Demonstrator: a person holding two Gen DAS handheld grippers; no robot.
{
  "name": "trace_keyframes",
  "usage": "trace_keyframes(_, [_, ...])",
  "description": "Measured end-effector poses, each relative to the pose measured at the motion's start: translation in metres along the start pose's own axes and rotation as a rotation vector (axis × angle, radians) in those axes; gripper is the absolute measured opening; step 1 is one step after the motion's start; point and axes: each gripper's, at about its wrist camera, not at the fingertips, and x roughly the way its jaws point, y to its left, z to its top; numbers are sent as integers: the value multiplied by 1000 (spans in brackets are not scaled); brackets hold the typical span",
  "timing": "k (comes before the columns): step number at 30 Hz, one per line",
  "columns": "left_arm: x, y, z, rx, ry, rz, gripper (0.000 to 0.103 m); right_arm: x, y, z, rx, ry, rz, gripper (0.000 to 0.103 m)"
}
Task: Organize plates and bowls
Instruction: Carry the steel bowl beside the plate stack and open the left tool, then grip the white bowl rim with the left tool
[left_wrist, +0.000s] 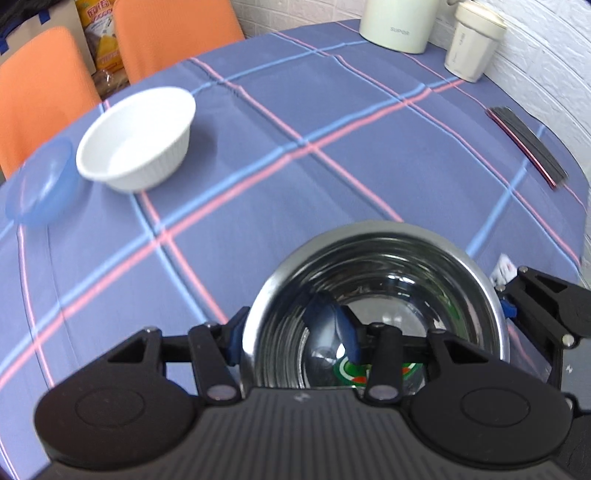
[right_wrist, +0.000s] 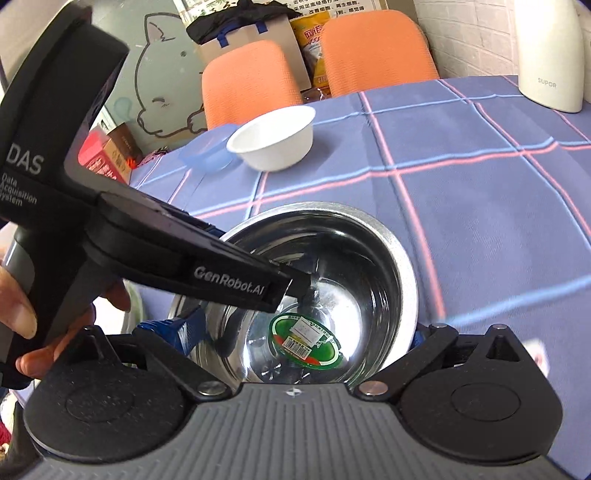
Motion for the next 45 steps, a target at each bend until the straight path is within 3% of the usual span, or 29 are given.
trace_keyframes(10, [-11, -2, -32, 6, -57, 21, 50, -7, 17, -27, -47, 25, 31, 89])
trace_keyframes(12, [-12, 3, -33, -18, -68, 11, 65, -10, 13, -25, -35, 27, 37, 88])
trace_keyframes(14, [-24, 14, -34, -60, -120, 6, 67, -20, 10, -22, -36, 6, 24, 88])
trace_keyframes(17, [-50, 39, -30, -114, -210, 22, 72, -42, 5, -13, -63, -71, -12, 88])
trace_keyframes(20, [-69, 66, -18, -151, -272, 85, 72, -46, -2, 12, -102, -144, -55, 88])
trace_keyframes(26, [-90, 119, 15, -231, -331, 131, 73, -12, -16, 62, -146, -155, -73, 88])
trace_keyframes(30, [-79, 147, 49, -247, -320, 141, 73, 22, -20, 97, -210, -127, -71, 88])
trace_keyframes(38, [-10, 179, 134, -235, -248, 19, 73, 103, -15, 141, -328, -26, -35, 88])
trace_keyframes(45, [48, 181, 159, -146, -181, 18, 73, 144, -6, 146, -389, 27, -2, 88])
